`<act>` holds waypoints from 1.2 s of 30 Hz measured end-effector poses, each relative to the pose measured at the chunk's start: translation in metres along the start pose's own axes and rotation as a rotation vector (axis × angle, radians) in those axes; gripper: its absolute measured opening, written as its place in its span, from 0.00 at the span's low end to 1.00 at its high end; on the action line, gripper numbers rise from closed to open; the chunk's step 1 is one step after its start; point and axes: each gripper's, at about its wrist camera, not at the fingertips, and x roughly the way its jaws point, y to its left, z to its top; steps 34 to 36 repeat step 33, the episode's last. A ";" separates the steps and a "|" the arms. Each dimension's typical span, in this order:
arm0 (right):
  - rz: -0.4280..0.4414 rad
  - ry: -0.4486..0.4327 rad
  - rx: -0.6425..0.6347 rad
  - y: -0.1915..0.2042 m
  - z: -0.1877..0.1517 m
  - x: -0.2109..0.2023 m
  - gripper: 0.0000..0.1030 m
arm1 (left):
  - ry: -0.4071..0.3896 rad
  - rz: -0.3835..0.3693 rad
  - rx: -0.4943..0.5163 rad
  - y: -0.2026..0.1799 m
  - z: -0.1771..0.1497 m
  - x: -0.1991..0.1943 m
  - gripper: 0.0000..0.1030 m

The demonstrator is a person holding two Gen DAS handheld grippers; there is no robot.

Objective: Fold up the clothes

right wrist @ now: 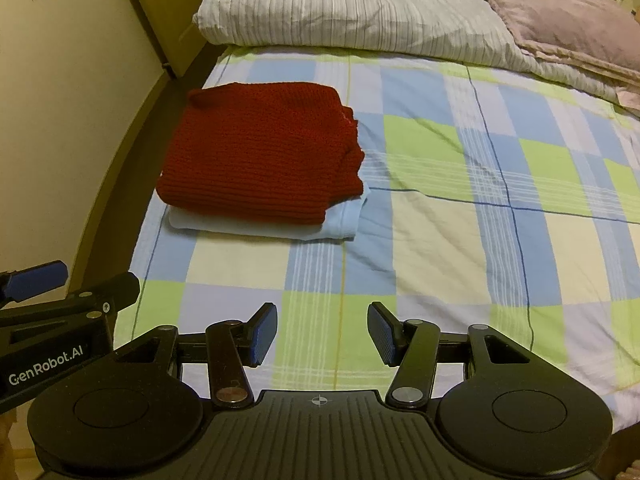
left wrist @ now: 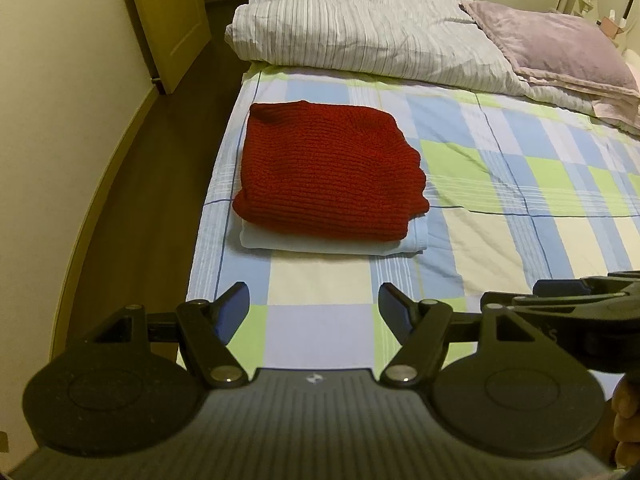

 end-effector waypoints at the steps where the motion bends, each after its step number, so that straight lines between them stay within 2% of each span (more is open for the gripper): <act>1: 0.000 0.003 0.000 -0.001 0.001 0.002 0.52 | 0.003 0.001 0.000 0.000 0.001 0.002 0.66; 18: 0.002 0.071 0.007 -0.005 0.013 0.032 0.52 | 0.066 0.031 -0.004 0.003 0.006 0.039 0.66; 36: 0.007 0.078 -0.006 -0.001 0.015 0.038 0.52 | 0.059 0.059 -0.015 0.008 0.004 0.043 0.66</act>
